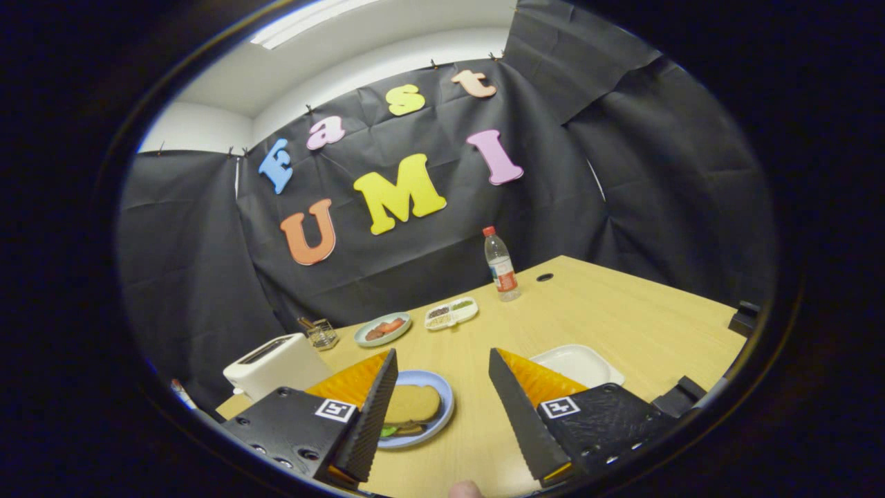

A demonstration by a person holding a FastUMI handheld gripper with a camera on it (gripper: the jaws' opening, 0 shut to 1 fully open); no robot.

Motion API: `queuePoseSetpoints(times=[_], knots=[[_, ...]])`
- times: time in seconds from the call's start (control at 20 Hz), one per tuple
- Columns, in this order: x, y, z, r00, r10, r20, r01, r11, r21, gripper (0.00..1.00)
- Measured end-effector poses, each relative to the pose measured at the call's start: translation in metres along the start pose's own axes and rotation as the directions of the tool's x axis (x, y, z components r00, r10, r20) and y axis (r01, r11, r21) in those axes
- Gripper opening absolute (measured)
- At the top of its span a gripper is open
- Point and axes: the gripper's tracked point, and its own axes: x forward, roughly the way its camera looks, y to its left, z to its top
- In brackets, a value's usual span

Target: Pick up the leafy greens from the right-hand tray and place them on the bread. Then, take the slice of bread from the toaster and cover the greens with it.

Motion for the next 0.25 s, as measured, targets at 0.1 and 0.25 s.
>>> queuePoseSetpoints(times=[0.1, 0.25], knots=[[0.001, -0.015, 0.011, 1.0, -0.012, 0.004, 0.012, 0.999, -0.052, 0.84], [0.0, -0.024, 0.031, 1.0, -0.015, 0.016, 0.016, 0.998, -0.064, 0.84]])
